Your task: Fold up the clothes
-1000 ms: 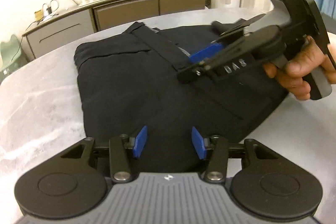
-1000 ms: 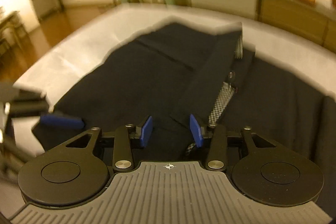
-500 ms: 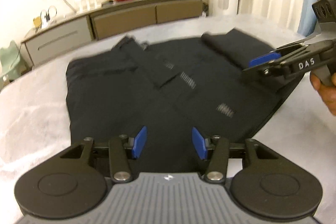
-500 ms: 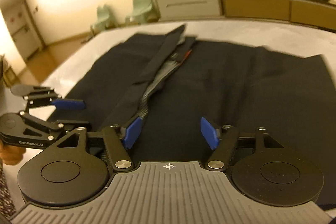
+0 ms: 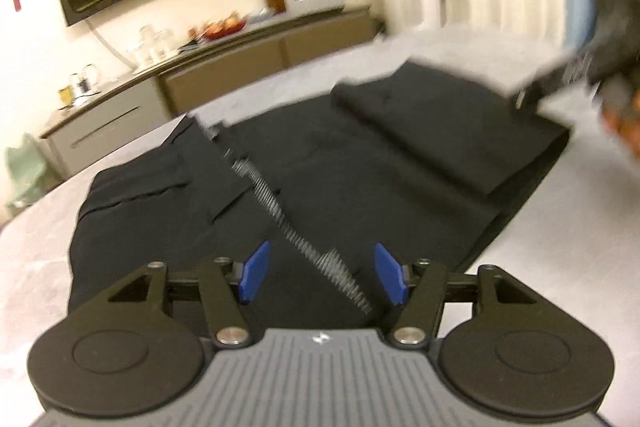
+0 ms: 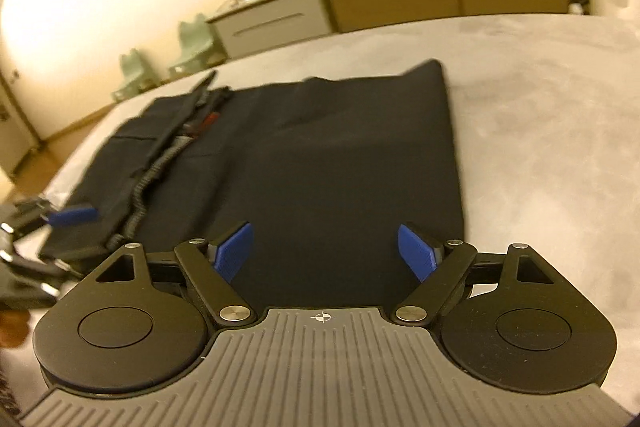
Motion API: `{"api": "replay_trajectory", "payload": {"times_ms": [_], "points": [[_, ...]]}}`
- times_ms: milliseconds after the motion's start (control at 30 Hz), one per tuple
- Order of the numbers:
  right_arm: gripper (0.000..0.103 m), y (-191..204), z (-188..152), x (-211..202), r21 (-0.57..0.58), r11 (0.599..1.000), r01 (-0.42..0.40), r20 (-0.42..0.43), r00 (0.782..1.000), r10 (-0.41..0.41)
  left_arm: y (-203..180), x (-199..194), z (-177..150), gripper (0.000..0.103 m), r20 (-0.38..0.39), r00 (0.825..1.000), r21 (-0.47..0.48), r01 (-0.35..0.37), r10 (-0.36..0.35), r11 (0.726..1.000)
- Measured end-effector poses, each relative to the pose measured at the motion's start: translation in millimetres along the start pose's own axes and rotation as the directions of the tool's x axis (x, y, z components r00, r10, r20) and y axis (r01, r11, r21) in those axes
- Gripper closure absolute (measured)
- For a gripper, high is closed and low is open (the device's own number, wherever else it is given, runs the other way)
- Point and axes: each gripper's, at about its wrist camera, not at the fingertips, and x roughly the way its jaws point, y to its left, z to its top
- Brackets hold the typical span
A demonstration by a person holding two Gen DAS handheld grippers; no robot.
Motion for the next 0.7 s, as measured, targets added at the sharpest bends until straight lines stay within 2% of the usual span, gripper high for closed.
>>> {"api": "replay_trajectory", "payload": {"times_ms": [67, 167, 367, 467, 500, 533, 567, 633, 667, 700], "points": [[0.020, 2, 1, 0, -0.009, 1.000, -0.028, 0.001, 1.000, 0.028, 1, 4, -2, 0.058, -0.023, 1.000, -0.016, 0.000, 0.000, 1.000], [0.020, -3, 1, 0, -0.005, 1.000, 0.017, -0.003, 1.000, -0.017, 2, -2, -1, 0.059, -0.061, 0.998, -0.023, 0.019, -0.020, 1.000], [0.017, -37, -7, -13, 0.081, 0.994, 0.074, 0.005, 0.997, -0.075, -4, -18, -7, 0.059, -0.093, 0.996, -0.026, -0.016, 0.013, 1.000], [0.017, -46, -15, -16, 0.087, 0.994, 0.062, 0.015, 0.998, -0.064, -11, -23, -5, 0.059, -0.113, 0.993, -0.017, -0.043, 0.041, 0.999], [0.019, -46, -17, -17, 0.075, 0.996, 0.057, 0.017, 0.998, -0.058, -10, -28, -1, 0.059, -0.112, 0.993, -0.047, -0.036, 0.031, 0.998], [0.032, -46, -18, -18, 0.058, 0.997, 0.058, 0.016, 0.998, -0.059, -9, -32, 2, 0.059, -0.111, 0.994, -0.079, -0.029, 0.020, 0.996], [0.048, -46, -19, -18, 0.050, 0.997, 0.060, 0.012, 0.998, -0.060, -8, -37, 6, 0.060, -0.110, 0.994, -0.110, -0.022, 0.010, 0.994], [0.061, -46, -19, -19, 0.040, 0.997, 0.068, 0.008, 0.998, -0.069, -9, -48, 30, 0.058, -0.051, 0.998, -0.187, 0.026, -0.037, 0.982], [0.073, -46, -20, -20, 0.034, 0.996, 0.079, 0.009, 0.997, -0.079, -12, -51, 45, 0.052, -0.024, 0.998, -0.211, 0.056, -0.062, 0.976], [0.080, -46, -20, -20, 0.029, 0.996, 0.089, 0.010, 0.996, -0.089, -14, -53, 61, 0.047, 0.004, 0.996, -0.233, 0.085, -0.087, 0.969]]}}
